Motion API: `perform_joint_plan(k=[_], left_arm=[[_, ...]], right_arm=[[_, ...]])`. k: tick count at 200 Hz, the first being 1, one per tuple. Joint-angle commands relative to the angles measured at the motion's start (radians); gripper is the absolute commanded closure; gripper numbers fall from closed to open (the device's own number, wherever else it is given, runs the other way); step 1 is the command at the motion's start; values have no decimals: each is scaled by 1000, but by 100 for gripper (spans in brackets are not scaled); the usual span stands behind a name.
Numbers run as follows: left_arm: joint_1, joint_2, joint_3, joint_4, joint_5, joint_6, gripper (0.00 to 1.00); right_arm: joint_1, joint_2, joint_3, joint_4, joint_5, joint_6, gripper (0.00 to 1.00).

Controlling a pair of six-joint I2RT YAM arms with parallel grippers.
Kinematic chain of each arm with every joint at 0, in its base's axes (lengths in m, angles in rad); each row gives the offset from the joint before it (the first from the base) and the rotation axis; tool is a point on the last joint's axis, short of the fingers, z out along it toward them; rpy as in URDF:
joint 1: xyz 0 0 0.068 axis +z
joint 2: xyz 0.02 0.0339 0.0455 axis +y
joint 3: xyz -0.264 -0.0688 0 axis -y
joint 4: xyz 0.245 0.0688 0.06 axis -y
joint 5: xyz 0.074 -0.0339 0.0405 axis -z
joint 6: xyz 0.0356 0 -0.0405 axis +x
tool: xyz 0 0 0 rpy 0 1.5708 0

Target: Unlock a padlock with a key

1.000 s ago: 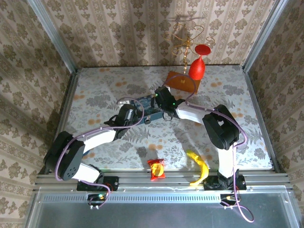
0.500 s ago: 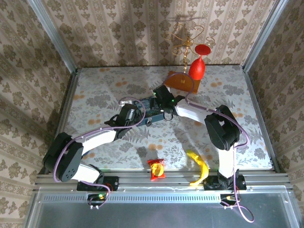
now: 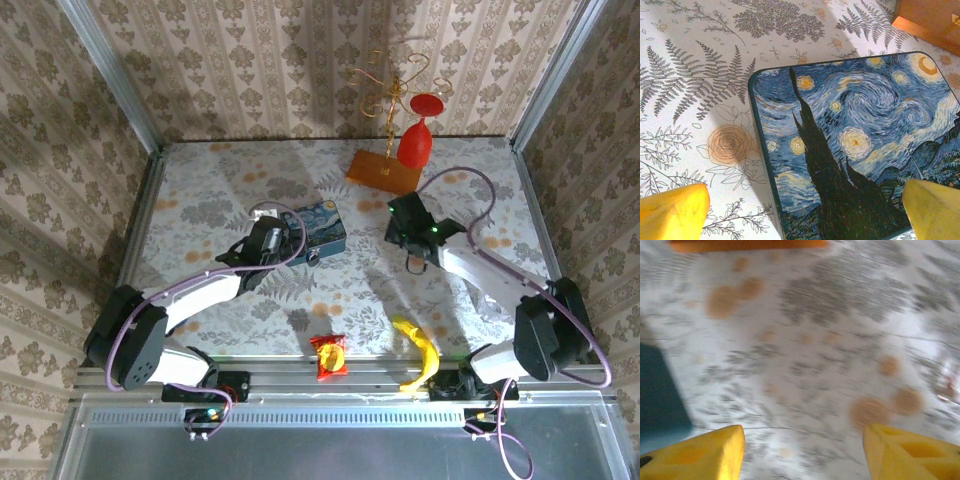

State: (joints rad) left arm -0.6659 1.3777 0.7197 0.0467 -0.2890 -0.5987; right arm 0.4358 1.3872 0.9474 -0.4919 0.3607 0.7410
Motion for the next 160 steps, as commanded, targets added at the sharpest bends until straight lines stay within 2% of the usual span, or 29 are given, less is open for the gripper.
perform_joint_plan(k=[1, 31, 74, 121, 146, 160], left_arm=[[12, 30, 42, -55, -13, 51, 0], [27, 76, 56, -60, 4, 50, 0], [41, 123, 78, -65, -8, 45, 0], [54, 180, 117, -67, -27, 44, 0], [57, 202, 134, -74, -33, 42, 0], [60, 211, 140, -73, -33, 42, 0]], right_arm=[[-51, -83, -81, -110, 49, 75, 37], [-136, -128, -137, -138, 48, 93, 38], [-226, -93, -159, -109, 29, 71, 38], [-292, 39, -135, -23, -21, 25, 40], [-323, 125, -90, 1, -44, -7, 44], [-331, 170, -59, 9, -61, -19, 50]])
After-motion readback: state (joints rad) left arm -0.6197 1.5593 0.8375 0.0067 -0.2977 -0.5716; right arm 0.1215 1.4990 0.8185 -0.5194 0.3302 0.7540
